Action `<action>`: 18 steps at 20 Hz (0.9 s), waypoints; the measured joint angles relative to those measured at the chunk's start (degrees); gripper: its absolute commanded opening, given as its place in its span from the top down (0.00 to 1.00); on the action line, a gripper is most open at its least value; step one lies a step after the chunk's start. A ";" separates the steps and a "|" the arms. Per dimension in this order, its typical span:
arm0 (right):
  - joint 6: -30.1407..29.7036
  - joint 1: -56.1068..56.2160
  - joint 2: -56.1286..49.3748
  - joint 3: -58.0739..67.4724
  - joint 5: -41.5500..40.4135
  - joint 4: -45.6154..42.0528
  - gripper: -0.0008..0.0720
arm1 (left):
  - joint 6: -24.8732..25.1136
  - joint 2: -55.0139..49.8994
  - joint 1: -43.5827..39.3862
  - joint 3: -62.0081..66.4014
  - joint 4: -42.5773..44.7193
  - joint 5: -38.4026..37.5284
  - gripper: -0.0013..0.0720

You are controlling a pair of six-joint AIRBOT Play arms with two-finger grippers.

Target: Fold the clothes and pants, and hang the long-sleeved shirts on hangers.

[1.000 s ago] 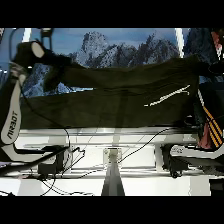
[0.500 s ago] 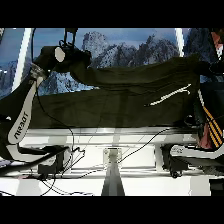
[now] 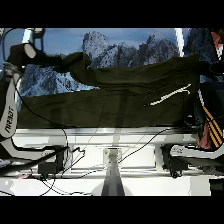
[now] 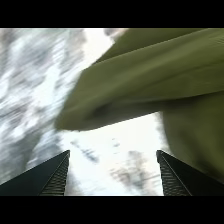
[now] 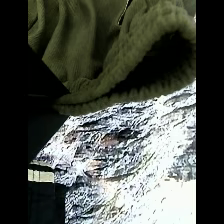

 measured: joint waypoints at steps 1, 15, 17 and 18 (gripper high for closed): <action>-0.02 0.00 -0.02 0.00 -0.02 0.00 0.94 | 0.79 -0.59 1.44 0.00 0.02 -0.09 0.19; -0.02 0.00 -0.02 0.00 -1.46 0.09 0.94 | 9.44 -13.16 2.64 0.00 -4.87 17.79 0.96; -0.02 0.00 -0.02 0.00 -1.53 0.09 0.94 | 9.46 -12.90 2.62 0.00 -5.44 19.32 0.96; -0.02 0.00 -0.02 0.00 -1.57 0.09 0.94 | 9.49 -12.00 2.69 0.00 -5.57 19.45 0.96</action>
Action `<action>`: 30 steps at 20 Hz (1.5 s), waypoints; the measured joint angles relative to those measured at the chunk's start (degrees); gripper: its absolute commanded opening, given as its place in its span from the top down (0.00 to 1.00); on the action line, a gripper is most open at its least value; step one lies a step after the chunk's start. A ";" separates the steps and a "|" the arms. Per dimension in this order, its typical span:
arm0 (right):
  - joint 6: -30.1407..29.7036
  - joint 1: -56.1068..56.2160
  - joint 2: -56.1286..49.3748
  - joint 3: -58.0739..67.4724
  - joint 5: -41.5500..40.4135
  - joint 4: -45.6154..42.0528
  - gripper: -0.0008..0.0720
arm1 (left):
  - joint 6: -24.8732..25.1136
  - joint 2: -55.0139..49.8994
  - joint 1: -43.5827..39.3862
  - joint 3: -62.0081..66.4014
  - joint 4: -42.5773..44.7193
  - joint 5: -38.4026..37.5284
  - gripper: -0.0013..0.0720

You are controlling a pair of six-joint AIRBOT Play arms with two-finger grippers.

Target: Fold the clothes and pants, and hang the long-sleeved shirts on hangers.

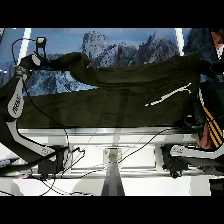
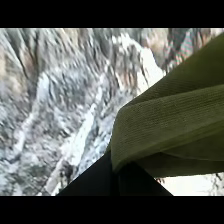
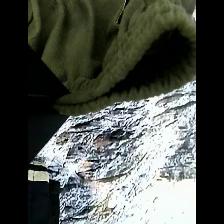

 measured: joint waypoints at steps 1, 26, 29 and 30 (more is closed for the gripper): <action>0.00 0.00 0.02 0.00 -0.09 -0.02 0.94 | 0.02 1.27 0.13 0.00 0.04 0.22 0.96; 0.00 1.75 -1.88 0.00 -8.72 1.09 0.94 | 8.22 22.91 13.68 0.02 20.50 -38.66 0.96; 0.00 4.42 -4.44 0.00 -15.19 1.25 0.94 | -0.31 13.77 13.68 0.00 19.67 -27.43 0.96; 0.00 5.49 -5.29 0.00 -17.88 1.33 0.94 | -3.30 11.76 13.62 0.00 19.47 -23.39 0.96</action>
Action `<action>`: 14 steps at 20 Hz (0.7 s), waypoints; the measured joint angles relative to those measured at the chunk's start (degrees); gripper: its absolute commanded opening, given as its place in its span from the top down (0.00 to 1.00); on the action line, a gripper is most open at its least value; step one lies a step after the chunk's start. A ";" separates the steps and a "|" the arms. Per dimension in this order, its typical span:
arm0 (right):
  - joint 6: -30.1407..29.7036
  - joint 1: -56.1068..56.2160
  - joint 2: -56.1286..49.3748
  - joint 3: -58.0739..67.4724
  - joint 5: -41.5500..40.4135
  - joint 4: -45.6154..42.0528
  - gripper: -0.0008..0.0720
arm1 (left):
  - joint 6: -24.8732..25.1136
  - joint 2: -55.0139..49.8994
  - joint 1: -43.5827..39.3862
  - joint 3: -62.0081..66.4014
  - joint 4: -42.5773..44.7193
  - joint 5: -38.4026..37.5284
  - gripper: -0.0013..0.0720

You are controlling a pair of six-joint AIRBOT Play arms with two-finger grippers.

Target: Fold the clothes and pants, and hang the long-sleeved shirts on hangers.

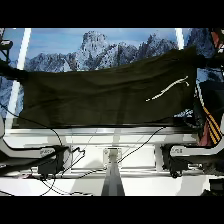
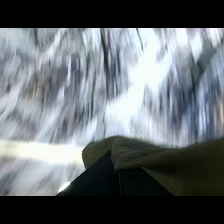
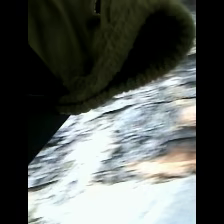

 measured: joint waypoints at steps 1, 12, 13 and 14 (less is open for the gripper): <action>0.00 1.07 -0.79 0.00 -2.56 0.09 0.94 | -2.91 -1.70 -0.13 0.00 -0.20 4.46 0.96; 4.04 6.95 -6.97 0.00 -24.79 0.35 0.33 | -11.82 -8.31 -2.62 0.00 -1.73 34.12 0.41; 4.68 7.06 -7.23 0.00 -25.70 0.39 0.07 | -11.93 -8.35 -2.73 0.00 -1.75 34.77 0.00; 5.09 7.13 -7.39 0.02 -25.94 0.37 0.03 | -12.00 -8.35 -2.91 0.00 -2.01 35.23 0.04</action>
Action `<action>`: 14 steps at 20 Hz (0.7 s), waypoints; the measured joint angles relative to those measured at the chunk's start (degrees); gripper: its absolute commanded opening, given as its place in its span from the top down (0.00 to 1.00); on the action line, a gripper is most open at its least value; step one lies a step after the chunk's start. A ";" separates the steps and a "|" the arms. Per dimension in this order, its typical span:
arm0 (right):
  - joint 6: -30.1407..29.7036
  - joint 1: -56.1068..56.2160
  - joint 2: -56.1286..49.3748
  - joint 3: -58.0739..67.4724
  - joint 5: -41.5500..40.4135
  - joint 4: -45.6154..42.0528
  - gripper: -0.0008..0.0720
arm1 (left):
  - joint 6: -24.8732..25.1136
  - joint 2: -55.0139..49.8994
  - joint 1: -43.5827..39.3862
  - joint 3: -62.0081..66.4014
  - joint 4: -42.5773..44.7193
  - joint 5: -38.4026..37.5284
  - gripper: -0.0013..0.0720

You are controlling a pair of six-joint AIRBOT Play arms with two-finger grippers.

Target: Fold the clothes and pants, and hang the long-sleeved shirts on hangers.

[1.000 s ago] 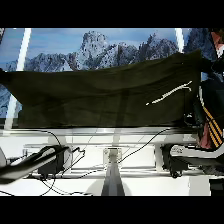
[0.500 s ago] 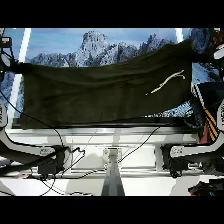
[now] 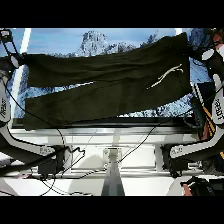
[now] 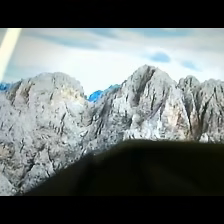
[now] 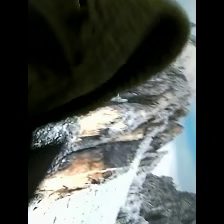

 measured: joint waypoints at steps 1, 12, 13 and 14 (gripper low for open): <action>0.33 0.02 -0.11 0.07 -0.11 -0.02 0.03 | -0.42 0.20 -0.15 0.00 -0.70 -0.02 0.04; 1.29 -3.69 12.61 0.20 20.11 -3.23 0.82 | -3.85 18.99 -0.72 0.00 -4.24 -25.44 0.96; 1.29 -4.57 14.12 0.20 23.58 -3.48 0.94 | -2.93 20.83 -0.70 0.00 -4.24 -28.63 0.96; 1.40 -5.53 15.58 0.22 27.69 -3.76 0.94 | -1.75 22.29 -0.66 0.00 -4.24 -31.43 0.96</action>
